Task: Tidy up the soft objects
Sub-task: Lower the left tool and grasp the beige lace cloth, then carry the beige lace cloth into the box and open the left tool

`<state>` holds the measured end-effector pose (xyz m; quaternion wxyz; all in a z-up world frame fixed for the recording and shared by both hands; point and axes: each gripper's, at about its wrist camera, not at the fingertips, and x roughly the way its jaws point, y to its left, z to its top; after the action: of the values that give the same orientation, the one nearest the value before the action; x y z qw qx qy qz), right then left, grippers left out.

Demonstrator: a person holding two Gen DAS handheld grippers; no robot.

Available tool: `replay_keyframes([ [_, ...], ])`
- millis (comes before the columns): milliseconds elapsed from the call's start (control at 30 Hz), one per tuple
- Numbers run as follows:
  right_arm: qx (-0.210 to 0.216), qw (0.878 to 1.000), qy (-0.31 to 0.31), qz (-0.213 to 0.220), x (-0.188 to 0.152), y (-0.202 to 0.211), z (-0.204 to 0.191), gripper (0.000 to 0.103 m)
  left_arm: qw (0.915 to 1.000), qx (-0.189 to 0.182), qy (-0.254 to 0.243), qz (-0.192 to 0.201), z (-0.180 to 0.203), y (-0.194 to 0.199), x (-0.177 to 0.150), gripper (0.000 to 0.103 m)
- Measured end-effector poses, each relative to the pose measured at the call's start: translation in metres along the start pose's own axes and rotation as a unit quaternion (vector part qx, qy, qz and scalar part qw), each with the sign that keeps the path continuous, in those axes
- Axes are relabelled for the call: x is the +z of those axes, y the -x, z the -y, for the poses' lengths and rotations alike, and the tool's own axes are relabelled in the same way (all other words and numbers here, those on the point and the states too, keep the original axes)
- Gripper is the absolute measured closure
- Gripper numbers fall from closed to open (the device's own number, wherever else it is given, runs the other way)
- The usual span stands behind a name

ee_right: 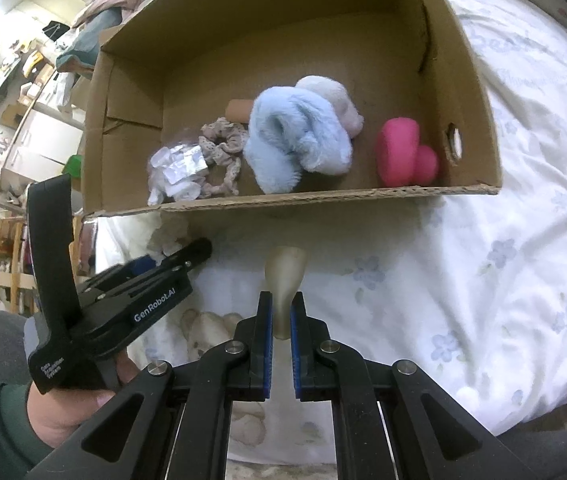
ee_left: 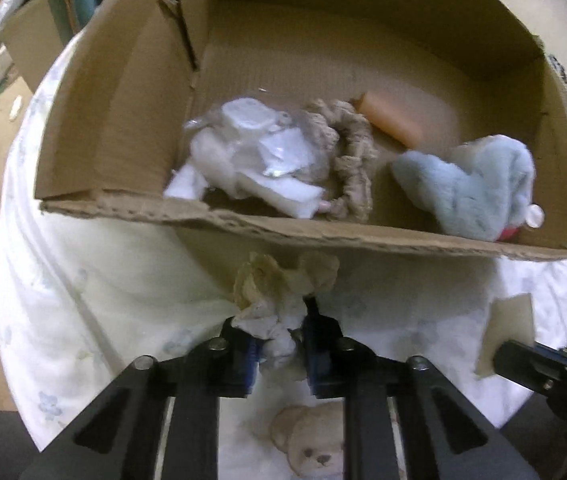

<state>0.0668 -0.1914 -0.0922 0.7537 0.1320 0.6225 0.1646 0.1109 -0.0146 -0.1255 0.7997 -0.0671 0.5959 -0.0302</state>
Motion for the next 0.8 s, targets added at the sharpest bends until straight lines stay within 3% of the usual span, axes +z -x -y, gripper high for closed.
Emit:
replay_keyframes([
  [333,0.007,1.000,0.015,0.002,0.000,0.000,-0.012,0.094,1.0000,-0.004,0.002,-0.008,0.005,0.009,-0.020,0.090],
  [433,0.009,1.000,0.020,0.004,-0.001,0.002,-0.015,0.094,0.9997,-0.020,0.014,-0.010,0.004,0.019,-0.027,0.090],
  [800,0.051,0.997,0.020,0.061,-0.007,0.048,-0.018,0.094,0.9987,-0.022,-0.001,0.045,0.012,0.096,-0.035,0.090],
])
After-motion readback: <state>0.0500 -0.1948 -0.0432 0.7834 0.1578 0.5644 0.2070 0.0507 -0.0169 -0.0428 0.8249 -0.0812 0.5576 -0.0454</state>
